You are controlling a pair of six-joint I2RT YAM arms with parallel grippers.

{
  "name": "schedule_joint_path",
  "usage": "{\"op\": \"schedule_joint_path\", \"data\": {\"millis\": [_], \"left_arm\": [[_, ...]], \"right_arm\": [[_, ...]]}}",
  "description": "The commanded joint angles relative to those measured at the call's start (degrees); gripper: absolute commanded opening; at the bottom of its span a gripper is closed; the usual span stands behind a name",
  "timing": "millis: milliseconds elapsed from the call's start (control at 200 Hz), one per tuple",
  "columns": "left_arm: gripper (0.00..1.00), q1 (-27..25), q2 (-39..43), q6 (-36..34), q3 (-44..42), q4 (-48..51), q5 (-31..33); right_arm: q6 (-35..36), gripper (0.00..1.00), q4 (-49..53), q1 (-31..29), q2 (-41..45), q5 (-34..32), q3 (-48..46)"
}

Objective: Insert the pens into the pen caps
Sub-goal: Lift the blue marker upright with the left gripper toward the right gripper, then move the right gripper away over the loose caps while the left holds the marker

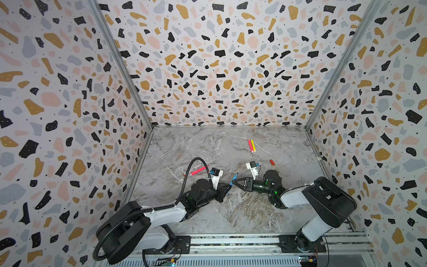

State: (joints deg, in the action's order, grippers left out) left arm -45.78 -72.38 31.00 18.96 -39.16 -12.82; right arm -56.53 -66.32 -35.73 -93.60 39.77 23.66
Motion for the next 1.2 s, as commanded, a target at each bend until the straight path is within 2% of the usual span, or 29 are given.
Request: {"op": "schedule_joint_path", "data": {"millis": [0, 275, 330, 431, 526, 771, 926, 1081, 1196], "left_arm": [[0.15, -1.0, 0.4, 0.0, -0.4, -3.8, 0.7], [0.15, -1.6, 0.1, 0.1, 0.1, -3.9, 0.7], [0.16, -1.6, 0.2, 0.2, 0.2, -3.7, 0.6], [0.29, -1.6, 0.0, 0.2, 1.1, -2.1, 0.1], [0.35, -1.6, -0.3, -0.5, 2.1, 0.2, 0.0], [0.34, -1.7, -0.8, -0.5, 2.5, 1.6, -0.6], [0.28, -1.7, -0.7, -0.4, 2.9, 1.5, -0.4], [0.09, -1.7, -0.1, -0.3, 2.8, 1.6, 0.2], [0.01, -1.7, 0.9, -0.3, 2.5, 2.5, 2.2]], "right_arm": [[-1.5, 0.51, -3.7, -0.1, -0.2, 1.5, 2.2], [-1.4, 0.14, -4.1, -0.8, -0.3, 1.6, 2.0], [-1.3, 0.1, -4.3, -0.8, -0.2, 1.5, 1.6], [-1.2, 0.09, -4.4, -0.8, 0.2, 1.3, 1.1], [-1.2, 0.09, -5.5, -0.8, 1.1, 1.1, 0.6], [0.3, 0.09, -5.0, -1.0, 3.4, 1.2, 0.6], [1.2, 0.09, -3.8, -1.6, 3.9, 1.1, 0.6], [1.7, 0.1, -3.4, -1.9, 4.0, 1.1, 0.5], [2.4, 0.14, -2.6, -1.9, 4.7, 0.8, 0.3]]}}
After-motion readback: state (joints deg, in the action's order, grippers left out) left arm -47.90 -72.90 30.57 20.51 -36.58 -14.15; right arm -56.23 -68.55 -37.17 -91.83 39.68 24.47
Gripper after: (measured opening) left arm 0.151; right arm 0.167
